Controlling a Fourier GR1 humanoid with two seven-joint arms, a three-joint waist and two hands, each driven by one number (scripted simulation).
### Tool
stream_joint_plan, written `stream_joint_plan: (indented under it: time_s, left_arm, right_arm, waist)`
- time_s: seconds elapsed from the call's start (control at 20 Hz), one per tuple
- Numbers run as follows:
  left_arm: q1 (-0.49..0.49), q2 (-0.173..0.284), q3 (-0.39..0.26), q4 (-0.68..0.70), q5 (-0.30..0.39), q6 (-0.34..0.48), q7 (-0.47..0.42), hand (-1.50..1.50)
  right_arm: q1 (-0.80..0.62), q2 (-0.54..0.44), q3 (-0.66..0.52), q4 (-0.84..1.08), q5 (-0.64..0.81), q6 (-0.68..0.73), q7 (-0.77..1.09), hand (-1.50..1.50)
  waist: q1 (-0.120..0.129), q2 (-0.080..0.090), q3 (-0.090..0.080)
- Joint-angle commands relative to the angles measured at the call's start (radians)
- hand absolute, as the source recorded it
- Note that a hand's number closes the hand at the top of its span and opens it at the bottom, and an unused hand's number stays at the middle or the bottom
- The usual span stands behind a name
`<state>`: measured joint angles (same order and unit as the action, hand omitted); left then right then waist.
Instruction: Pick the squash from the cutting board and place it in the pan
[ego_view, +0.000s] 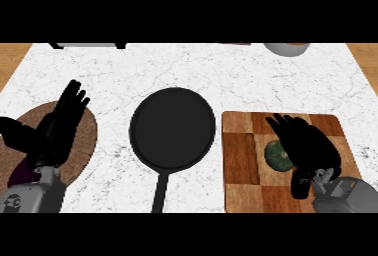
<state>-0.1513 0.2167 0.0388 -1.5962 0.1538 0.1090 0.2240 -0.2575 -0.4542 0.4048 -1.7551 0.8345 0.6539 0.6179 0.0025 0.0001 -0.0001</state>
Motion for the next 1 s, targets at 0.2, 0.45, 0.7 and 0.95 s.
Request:
stream_joint_plan:
  time_s: [0.2, 0.45, 0.7, 0.95]
  left_arm:
    - [0.018, -0.01, 0.025, -0.01, -0.008, -0.036, -0.011, 0.0]
    - [0.02, -0.011, 0.036, -0.006, -0.024, -0.043, 0.006, 0.0]
    - [0.009, -0.033, 0.026, -0.032, -0.026, -0.045, 0.033, 0.0]
    - [0.019, -0.038, 0.04, -0.001, -0.038, -0.042, -0.005, 0.0]
  right_arm:
    - [-0.04, 0.094, -0.011, 0.203, 0.128, -0.097, -0.124, -1.5]
    - [-0.014, 0.093, -0.091, 0.188, 0.115, -0.077, -0.186, -1.5]
    - [-0.046, 0.165, -0.079, 0.266, 0.164, -0.054, -0.178, -1.5]
    - [-0.097, 0.151, -0.062, 0.444, 0.224, -0.228, -0.38, 1.5]
  waist:
    - [0.002, 0.0, 0.0]
    - [-0.001, 0.0, 0.0]
    - [0.0, 0.0, 0.0]
    - [0.004, 0.001, 0.0]
